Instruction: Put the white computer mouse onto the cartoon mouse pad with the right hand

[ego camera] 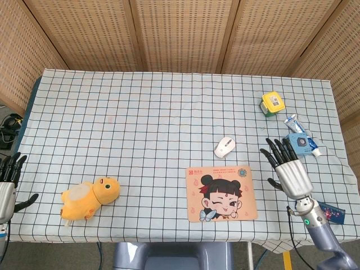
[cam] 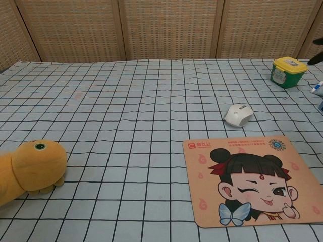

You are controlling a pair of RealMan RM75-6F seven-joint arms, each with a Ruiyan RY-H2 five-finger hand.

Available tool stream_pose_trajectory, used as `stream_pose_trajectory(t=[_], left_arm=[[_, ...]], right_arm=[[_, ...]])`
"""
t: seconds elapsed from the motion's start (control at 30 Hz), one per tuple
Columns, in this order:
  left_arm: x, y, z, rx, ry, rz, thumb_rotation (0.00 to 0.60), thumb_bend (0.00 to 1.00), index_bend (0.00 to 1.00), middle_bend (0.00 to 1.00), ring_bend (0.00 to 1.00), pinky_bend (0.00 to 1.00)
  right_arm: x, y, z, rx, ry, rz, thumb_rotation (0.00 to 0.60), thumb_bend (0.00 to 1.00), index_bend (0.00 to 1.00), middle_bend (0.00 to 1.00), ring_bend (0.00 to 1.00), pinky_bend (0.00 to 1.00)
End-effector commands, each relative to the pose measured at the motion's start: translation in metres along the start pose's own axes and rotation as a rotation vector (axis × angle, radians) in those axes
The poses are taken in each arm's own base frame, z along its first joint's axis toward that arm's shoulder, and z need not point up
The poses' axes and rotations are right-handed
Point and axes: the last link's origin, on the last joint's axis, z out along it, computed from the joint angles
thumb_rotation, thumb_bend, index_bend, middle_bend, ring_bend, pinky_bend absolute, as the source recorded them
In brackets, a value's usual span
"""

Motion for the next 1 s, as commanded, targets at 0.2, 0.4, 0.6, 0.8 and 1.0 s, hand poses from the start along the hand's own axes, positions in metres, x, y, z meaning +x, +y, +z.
stream_pose_trajectory(t=[0.2,0.4,0.6,0.8,1.0], left_arm=[[0.002,-0.002,0.004,0.005,0.016,-0.004,0.6,0.0,0.0,0.0,0.0,0.0],[0.003,-0.002,0.005,0.011,0.019,0.0,0.6,0.0,0.0,0.0,0.0,0.0],[0.0,-0.007,0.01,0.035,0.01,0.007,0.6,0.0,0.0,0.0,0.0,0.0],[-0.002,-0.009,0.013,0.049,0.003,0.012,0.6,0.0,0.0,0.0,0.0,0.0],[-0.004,-0.012,0.017,0.065,-0.005,0.012,0.6,0.0,0.0,0.0,0.0,0.0]], right_arm=[[-0.014,-0.005,0.066,0.147,-0.102,-0.112,0.6,0.18,0.29,0.16,0.07,0.13],[-0.026,-0.01,0.092,0.169,-0.149,-0.132,0.6,0.19,0.31,0.17,0.08,0.13],[-0.041,-0.021,0.124,0.19,-0.202,-0.128,0.6,0.19,0.32,0.17,0.08,0.13],[-0.051,-0.027,0.144,0.206,-0.232,-0.138,0.6,0.19,0.32,0.17,0.08,0.13],[-0.061,-0.033,0.15,0.23,-0.274,-0.142,0.6,0.19,0.29,0.12,0.07,0.09]])
